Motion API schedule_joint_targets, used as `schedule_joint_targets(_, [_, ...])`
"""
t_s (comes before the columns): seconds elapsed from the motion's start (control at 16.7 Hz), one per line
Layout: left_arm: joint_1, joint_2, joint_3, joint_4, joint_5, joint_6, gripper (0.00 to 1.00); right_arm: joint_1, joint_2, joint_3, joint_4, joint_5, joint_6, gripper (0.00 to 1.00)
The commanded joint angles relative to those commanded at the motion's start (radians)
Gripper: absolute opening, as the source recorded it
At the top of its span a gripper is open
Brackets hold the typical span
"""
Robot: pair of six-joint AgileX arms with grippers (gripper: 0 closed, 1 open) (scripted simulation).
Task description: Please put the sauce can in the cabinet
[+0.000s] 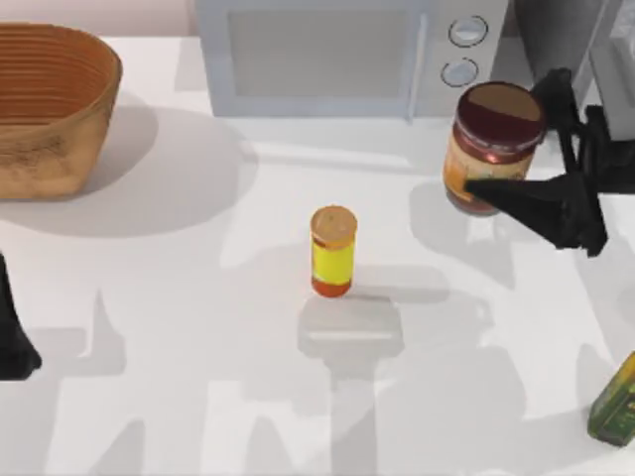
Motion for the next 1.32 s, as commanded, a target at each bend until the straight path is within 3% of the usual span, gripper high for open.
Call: schedule_joint_targets(1.32, [0.000, 0.000, 0.000, 0.000, 0.000, 0.000, 1.00, -0.061, -1.139, -0.531, -0.776, 0.851, -0.055, 0.00])
